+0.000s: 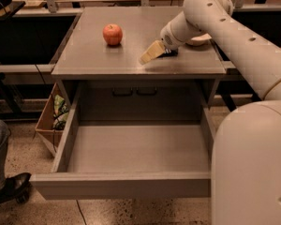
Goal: Place rxbar blueberry into top drawer
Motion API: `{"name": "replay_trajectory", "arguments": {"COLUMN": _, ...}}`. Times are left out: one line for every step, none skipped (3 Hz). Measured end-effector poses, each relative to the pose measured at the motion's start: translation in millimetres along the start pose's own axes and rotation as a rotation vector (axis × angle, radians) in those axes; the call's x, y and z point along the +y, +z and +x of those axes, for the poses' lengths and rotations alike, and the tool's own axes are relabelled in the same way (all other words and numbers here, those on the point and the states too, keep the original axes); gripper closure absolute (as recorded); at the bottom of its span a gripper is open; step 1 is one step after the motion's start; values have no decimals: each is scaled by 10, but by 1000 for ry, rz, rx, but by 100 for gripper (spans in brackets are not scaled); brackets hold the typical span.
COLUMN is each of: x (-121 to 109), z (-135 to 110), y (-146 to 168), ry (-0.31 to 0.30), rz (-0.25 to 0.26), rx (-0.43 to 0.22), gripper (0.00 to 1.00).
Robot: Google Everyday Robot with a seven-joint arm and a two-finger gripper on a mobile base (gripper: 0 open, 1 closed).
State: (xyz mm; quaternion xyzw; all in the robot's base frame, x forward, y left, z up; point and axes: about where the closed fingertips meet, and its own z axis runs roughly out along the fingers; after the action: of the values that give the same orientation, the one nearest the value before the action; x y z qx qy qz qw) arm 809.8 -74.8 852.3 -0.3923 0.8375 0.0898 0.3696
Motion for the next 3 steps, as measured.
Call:
{"name": "replay_trajectory", "arguments": {"x": -184, "z": 51, "y": 53, "ry": 18, "rz": 27, "rx": -3, "gripper": 0}}
{"name": "replay_trajectory", "arguments": {"x": -289, "z": 223, "y": 164, "ry": 78, "rz": 2, "rx": -1, "gripper": 19}}
{"name": "replay_trajectory", "arguments": {"x": -295, "z": 329, "y": 178, "ry": 116, "rz": -26, "rx": -1, "gripper": 42}}
